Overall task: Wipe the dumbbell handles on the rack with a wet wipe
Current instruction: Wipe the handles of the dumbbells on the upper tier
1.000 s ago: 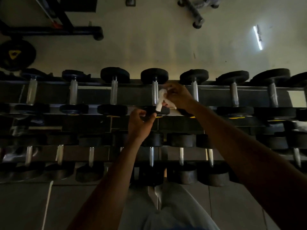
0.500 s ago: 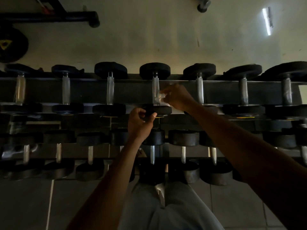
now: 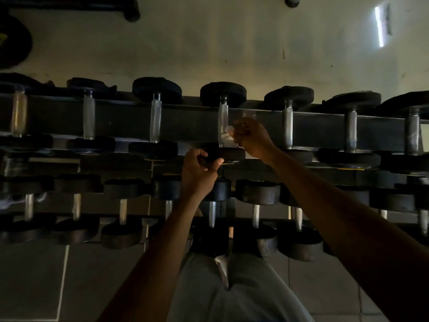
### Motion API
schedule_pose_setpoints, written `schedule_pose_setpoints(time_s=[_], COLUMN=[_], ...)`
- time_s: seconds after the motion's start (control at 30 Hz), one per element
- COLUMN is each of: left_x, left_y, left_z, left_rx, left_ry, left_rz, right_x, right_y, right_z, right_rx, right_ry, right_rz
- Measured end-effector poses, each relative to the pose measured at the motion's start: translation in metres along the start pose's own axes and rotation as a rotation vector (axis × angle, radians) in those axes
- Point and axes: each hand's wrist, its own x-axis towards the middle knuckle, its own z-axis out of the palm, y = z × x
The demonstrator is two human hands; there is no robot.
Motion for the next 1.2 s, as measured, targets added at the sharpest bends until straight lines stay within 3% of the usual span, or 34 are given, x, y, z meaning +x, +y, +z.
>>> schedule_pose_setpoints(time_s=[0.23,0.3,0.37,0.43,0.63,0.9,1.03,1.2], left_x=[0.0,0.001,0.001,0.001,0.0,0.0,0.001,0.001], left_y=[-0.001,0.0,0.001,0.001,0.001,-0.003,-0.003,-0.004], left_z=[0.0,0.0,-0.001,-0.002,-0.001,0.0,0.0,0.001], left_rx=[-0.017,-0.018,-0.025,-0.034,-0.046,-0.059,-0.062,-0.061], left_ry=[0.0,-0.004,-0.014,-0.023,-0.014,0.0,0.004,0.024], left_rz=[0.002,-0.006,-0.02,-0.023,-0.026,-0.011,-0.002,0.006], right_x=[0.005,0.01,0.013,0.011,0.003,0.002,0.005,0.01], right_y=[0.007,0.006,0.008,0.011,0.008,0.002,0.001,0.003], right_z=[-0.003,-0.005,-0.007,-0.007,-0.007,-0.011,-0.013,-0.018], right_rx=[0.227,0.055,-0.121,-0.136,-0.402,-0.405,-0.352,-0.325], right_ry=[-0.145,-0.112,0.025,0.07,-0.124,-0.123,-0.046,-0.146], right_rz=[0.161,0.096,-0.001,-0.087,-0.237,-0.208,-0.225,-0.179])
